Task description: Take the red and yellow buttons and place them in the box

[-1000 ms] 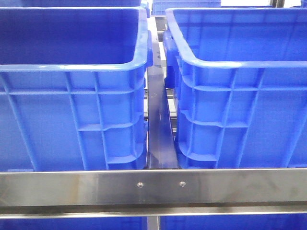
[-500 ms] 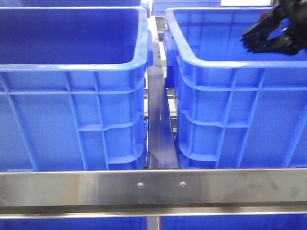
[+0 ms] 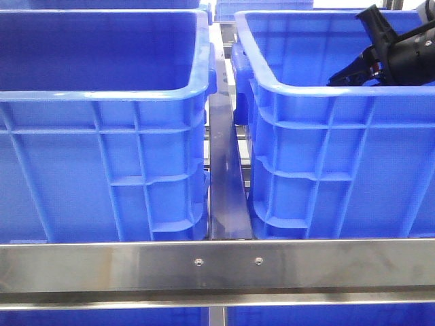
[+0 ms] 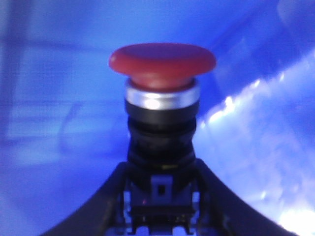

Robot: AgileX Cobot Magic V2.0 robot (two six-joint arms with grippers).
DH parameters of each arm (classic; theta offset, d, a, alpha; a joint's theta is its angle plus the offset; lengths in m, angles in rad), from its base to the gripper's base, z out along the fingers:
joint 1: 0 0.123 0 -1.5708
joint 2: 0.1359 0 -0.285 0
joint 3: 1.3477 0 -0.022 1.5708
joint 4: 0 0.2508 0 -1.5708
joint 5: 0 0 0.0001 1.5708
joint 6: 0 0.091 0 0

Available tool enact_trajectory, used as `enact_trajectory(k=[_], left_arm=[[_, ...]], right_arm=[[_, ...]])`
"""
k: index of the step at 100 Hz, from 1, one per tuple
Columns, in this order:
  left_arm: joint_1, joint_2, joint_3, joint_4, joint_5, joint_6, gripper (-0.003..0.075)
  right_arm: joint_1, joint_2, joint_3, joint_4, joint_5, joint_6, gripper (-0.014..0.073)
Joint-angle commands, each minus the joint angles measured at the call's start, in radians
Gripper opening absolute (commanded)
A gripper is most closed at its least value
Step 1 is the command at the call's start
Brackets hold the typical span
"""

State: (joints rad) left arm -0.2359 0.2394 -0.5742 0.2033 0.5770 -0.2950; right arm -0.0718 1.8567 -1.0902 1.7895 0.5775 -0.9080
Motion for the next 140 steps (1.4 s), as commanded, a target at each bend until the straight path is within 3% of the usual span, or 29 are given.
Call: enact_trajectory(k=[1, 23, 98, 112, 130, 140], left_arm=[[0.002, 0.012, -0.026, 0.007, -0.076, 0.0, -0.0019], [0.002, 0.012, -0.026, 0.007, -0.076, 0.0, -0.0019], [0.002, 0.012, -0.026, 0.007, -0.098, 0.0, -0.0019], [0.002, 0.012, -0.026, 0.007, -0.098, 0.0, -0.0019], [0.002, 0.012, -0.026, 0.007, -0.098, 0.0, -0.0019], [0.002, 0.012, -0.026, 0.007, -0.098, 0.0, -0.0019]], right_arm=[[-0.008, -0.034, -0.048, 0.057, 0.012, -0.001, 0.0027], [-0.008, -0.03, -0.056, 0.057, -0.064, -0.001, 0.0027], [-0.008, 0.04, -0.112, 0.057, -0.01, 0.049, 0.0043], [-0.008, 0.04, -0.112, 0.057, -0.007, 0.049, 0.017], [-0.008, 0.04, -0.112, 0.057, -0.006, 0.049, 0.0445], [-0.008, 0.04, -0.112, 0.057, -0.006, 0.049, 0.0532]])
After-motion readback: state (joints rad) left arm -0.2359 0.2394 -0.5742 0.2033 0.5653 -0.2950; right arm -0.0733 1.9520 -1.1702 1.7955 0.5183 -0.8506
